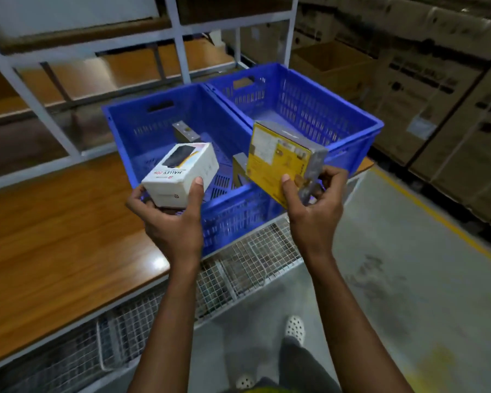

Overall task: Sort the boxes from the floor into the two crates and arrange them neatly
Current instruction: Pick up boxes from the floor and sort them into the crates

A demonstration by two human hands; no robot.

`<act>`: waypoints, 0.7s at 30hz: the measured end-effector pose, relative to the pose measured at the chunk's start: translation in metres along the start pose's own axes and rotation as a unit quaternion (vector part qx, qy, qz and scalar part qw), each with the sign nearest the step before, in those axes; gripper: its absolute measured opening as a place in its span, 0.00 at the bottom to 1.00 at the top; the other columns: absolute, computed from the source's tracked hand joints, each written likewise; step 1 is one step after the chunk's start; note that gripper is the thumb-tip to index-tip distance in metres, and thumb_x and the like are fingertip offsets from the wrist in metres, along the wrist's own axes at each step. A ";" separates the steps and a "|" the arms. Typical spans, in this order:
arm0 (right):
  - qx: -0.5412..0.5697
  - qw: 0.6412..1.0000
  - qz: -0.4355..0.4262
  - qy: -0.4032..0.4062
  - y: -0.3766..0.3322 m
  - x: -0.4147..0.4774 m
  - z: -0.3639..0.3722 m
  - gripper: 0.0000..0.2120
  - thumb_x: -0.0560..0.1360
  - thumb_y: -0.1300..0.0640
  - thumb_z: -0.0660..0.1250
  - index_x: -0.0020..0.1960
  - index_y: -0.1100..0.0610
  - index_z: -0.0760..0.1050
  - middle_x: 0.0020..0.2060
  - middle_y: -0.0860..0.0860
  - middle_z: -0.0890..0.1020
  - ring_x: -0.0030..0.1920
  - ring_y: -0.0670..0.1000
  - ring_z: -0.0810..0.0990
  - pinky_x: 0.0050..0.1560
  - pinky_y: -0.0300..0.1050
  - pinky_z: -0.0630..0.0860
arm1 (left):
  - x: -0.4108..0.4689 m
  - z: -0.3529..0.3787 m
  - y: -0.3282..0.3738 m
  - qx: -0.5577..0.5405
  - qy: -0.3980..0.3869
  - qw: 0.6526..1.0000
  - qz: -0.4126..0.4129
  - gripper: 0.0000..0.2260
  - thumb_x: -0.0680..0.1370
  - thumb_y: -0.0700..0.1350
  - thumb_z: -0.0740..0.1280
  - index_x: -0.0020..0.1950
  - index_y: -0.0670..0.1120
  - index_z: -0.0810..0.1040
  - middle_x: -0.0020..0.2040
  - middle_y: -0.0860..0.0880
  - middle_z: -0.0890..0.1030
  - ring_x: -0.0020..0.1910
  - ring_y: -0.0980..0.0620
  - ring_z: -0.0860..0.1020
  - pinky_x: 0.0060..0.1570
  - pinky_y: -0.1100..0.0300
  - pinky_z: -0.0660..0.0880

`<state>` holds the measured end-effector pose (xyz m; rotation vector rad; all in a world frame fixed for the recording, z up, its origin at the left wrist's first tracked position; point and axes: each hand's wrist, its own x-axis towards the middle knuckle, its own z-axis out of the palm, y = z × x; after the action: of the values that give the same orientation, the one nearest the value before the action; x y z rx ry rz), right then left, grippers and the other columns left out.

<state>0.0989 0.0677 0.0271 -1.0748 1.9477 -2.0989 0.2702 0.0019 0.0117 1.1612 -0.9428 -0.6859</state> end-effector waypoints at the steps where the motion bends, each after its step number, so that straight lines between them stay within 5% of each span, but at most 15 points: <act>1: -0.006 1.000 -0.007 -0.010 0.002 0.007 0.013 0.21 0.72 0.52 0.78 0.54 0.52 0.68 0.44 0.40 0.78 0.42 0.48 0.83 0.45 0.48 0.80 | 0.004 0.007 -0.001 0.001 0.004 1.000 0.003 0.32 0.69 0.55 0.80 0.63 0.53 0.63 0.63 0.48 0.80 0.57 0.58 0.82 0.50 0.59 0.81; 9: -0.091 0.987 -0.045 -0.128 0.033 0.054 0.089 0.22 0.72 0.46 0.76 0.53 0.56 0.69 0.45 0.49 0.80 0.44 0.54 0.81 0.40 0.47 0.70 | 0.037 0.084 -0.005 -0.020 0.050 0.999 0.008 0.33 0.71 0.53 0.80 0.65 0.45 0.64 0.63 0.46 0.79 0.58 0.57 0.82 0.51 0.58 0.81; 13: -0.007 0.978 -0.054 -0.199 0.042 0.090 0.095 0.21 0.74 0.46 0.76 0.56 0.55 0.69 0.50 0.47 0.80 0.47 0.47 0.82 0.46 0.45 0.78 | 0.054 0.128 -0.008 -0.027 0.060 0.998 -0.001 0.33 0.71 0.52 0.80 0.64 0.44 0.64 0.63 0.43 0.79 0.57 0.55 0.83 0.51 0.55 0.82; 17: 0.021 0.979 -0.037 -0.198 0.060 0.153 0.094 0.14 0.77 0.48 0.73 0.53 0.56 0.73 0.47 0.49 0.82 0.48 0.49 0.83 0.51 0.48 0.79 | 0.062 0.168 -0.008 -0.026 0.049 0.998 -0.013 0.30 0.71 0.51 0.79 0.63 0.47 0.64 0.60 0.44 0.81 0.54 0.55 0.84 0.50 0.56 0.82; 21: 0.023 0.985 0.008 -0.171 0.083 0.208 0.083 0.09 0.80 0.51 0.70 0.47 0.57 0.76 0.41 0.48 0.82 0.42 0.41 0.80 0.43 0.34 0.75 | 0.067 0.203 -0.011 -0.024 -0.004 0.999 -0.041 0.32 0.68 0.57 0.79 0.62 0.51 0.65 0.58 0.44 0.83 0.52 0.52 0.84 0.50 0.51 0.82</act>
<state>-0.0456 -0.1224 0.0367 -1.3046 1.7307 -1.7943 0.1213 -0.1488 0.0412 1.1605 -0.8842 -0.7762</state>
